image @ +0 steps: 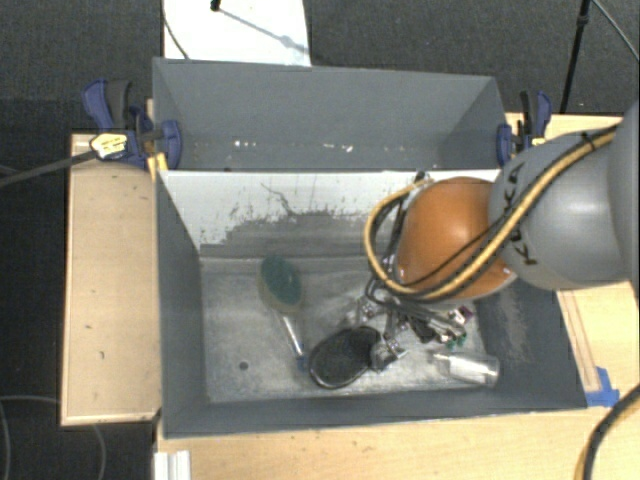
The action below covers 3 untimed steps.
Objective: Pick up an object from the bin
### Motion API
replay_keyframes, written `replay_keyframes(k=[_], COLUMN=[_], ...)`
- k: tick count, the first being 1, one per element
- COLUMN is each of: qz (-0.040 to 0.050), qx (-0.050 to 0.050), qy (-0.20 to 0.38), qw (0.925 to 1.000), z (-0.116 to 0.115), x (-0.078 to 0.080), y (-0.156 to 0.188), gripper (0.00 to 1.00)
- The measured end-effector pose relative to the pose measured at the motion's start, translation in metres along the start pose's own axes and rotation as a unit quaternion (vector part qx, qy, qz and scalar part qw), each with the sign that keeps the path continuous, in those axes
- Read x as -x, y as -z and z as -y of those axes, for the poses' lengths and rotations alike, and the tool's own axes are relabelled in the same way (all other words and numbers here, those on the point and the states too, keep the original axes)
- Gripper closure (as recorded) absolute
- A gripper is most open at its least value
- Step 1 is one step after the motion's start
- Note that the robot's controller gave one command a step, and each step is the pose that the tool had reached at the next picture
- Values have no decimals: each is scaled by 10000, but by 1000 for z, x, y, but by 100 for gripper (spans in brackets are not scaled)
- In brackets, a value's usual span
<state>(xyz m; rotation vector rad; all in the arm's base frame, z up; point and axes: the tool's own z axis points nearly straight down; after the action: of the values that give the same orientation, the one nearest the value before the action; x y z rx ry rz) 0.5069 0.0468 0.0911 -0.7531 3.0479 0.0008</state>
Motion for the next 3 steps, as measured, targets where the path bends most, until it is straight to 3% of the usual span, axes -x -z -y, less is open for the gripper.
replay_keyframes(k=[1,2,3], qz=[43,-31,5], qx=[-33,24,0], qy=[1404,888,882], qw=[9901,9960,9961], z=[52,32,34], x=[25,20,22], y=[202,72,77], gripper=[100,100,0])
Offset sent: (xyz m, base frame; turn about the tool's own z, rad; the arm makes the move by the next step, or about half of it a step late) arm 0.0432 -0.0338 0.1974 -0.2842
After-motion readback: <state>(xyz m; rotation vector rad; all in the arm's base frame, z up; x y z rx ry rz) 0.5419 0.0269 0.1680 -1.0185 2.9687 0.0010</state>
